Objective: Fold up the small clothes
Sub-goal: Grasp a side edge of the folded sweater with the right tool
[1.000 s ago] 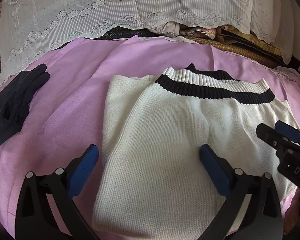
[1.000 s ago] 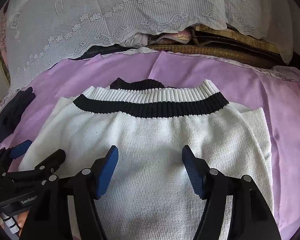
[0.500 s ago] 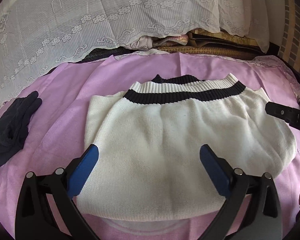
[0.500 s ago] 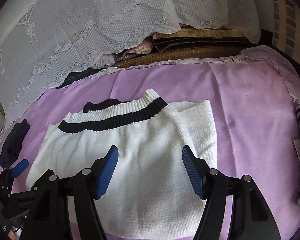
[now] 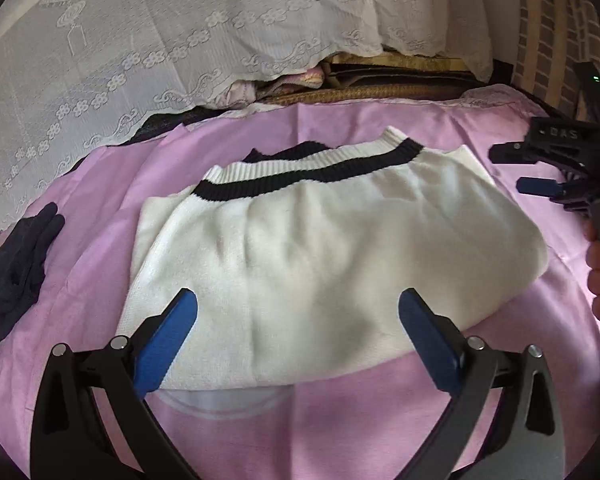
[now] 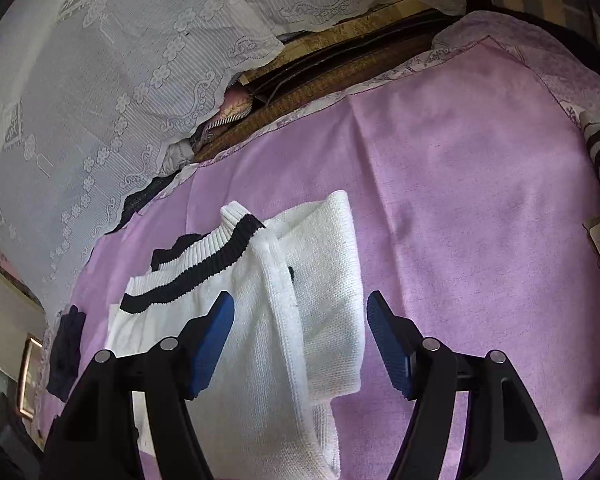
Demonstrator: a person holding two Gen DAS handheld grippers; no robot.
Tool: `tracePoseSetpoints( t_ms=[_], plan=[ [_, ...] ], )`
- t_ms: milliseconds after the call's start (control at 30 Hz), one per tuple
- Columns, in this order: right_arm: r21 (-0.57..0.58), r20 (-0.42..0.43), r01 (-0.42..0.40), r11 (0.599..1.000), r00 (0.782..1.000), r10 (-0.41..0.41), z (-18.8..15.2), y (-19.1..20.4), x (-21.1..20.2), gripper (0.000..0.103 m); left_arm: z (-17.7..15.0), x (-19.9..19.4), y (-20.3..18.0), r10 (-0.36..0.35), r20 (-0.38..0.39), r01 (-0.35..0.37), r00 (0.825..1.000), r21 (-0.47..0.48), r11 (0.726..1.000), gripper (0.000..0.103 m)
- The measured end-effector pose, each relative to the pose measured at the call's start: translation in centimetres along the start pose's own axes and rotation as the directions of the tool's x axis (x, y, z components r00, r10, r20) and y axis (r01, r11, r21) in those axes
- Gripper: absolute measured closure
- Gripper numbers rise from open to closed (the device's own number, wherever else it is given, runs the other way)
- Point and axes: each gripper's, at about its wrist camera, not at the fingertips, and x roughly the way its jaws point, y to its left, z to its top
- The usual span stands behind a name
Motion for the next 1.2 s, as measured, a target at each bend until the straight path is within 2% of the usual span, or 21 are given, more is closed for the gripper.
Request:
tracePoseSetpoints(
  t_ms=[100, 200, 500, 633, 700, 767, 900, 1000, 1033, 1100, 1133, 1200],
  plan=[
    [0.082, -0.024, -0.057, 0.995, 0.998, 0.059, 0.5, -1.9, 0.1, 0.034, -0.2, -1.4, -3.6, -0.076, 0.045, 0.073, 0.996, 0.077, 0.994, 0.005],
    [0.112, -0.058, -0.097, 0.989, 0.993, 0.104, 0.5, -2.7, 0.8, 0.034, -0.4, -1.8, -7.1, -0.104, 0.068, 0.090, 0.992, 0.182, 0.979, 0.005],
    [0.110, -0.178, -0.188, 0.976, 0.962, 0.205, 1.4, -3.1, 3.6, 0.034, -0.6, -0.6, -13.2, -0.236, 0.021, 0.218, 0.972, 0.308, 0.926, 0.005],
    [0.148, -0.207, -0.255, 0.956, 0.937, 0.282, 2.0, -3.8, 4.8, 0.034, -1.2, 0.1, -16.3, -0.234, 0.010, 0.211, 0.972, 0.402, 0.891, 0.007],
    [0.163, -0.216, -0.284, 0.945, 0.924, 0.315, 2.3, -4.1, 5.4, 0.034, -1.5, 0.8, -17.7, -0.222, -0.009, 0.202, 0.975, 0.447, 0.871, 0.015],
    [0.153, -0.227, -0.300, 0.942, 0.917, 0.329, 2.6, -3.9, 5.8, 0.034, -1.4, 1.3, -18.5, -0.214, -0.019, 0.198, 0.977, 0.465, 0.863, 0.024],
    [0.084, -0.274, -0.312, 0.947, 0.906, 0.322, 3.0, -2.6, 6.7, 0.034, -0.6, 2.2, -18.2, -0.229, -0.043, 0.225, 0.972, 0.421, 0.879, 0.034],
    [0.040, -0.293, -0.314, 0.949, 0.904, 0.311, 3.2, -1.7, 7.3, 0.034, 0.0, 2.9, -17.2, -0.261, -0.063, 0.266, 0.963, 0.367, 0.891, 0.048],
    [0.036, -0.293, -0.311, 0.950, 0.905, 0.307, 3.3, -1.6, 7.3, 0.037, 0.2, 3.1, -16.9, -0.271, -0.068, 0.277, 0.960, 0.350, 0.895, 0.055],
    [0.051, -0.294, -0.299, 0.953, 0.907, 0.301, 3.2, -1.9, 7.6, 0.057, 0.5, 3.5, -16.5, -0.285, -0.077, 0.294, 0.956, 0.317, 0.902, 0.064],
    [0.084, -0.298, -0.312, 0.946, 0.898, 0.323, 3.1, -2.3, 7.9, 0.069, 0.6, 3.7, -16.2, -0.288, -0.076, 0.297, 0.955, 0.301, 0.906, 0.070],
    [0.125, -0.287, -0.328, 0.936, 0.891, 0.351, 3.1, -2.9, 8.1, 0.074, 0.8, 3.7, -15.8, -0.307, -0.071, 0.315, 0.949, 0.276, 0.908, 0.074]
  ],
)
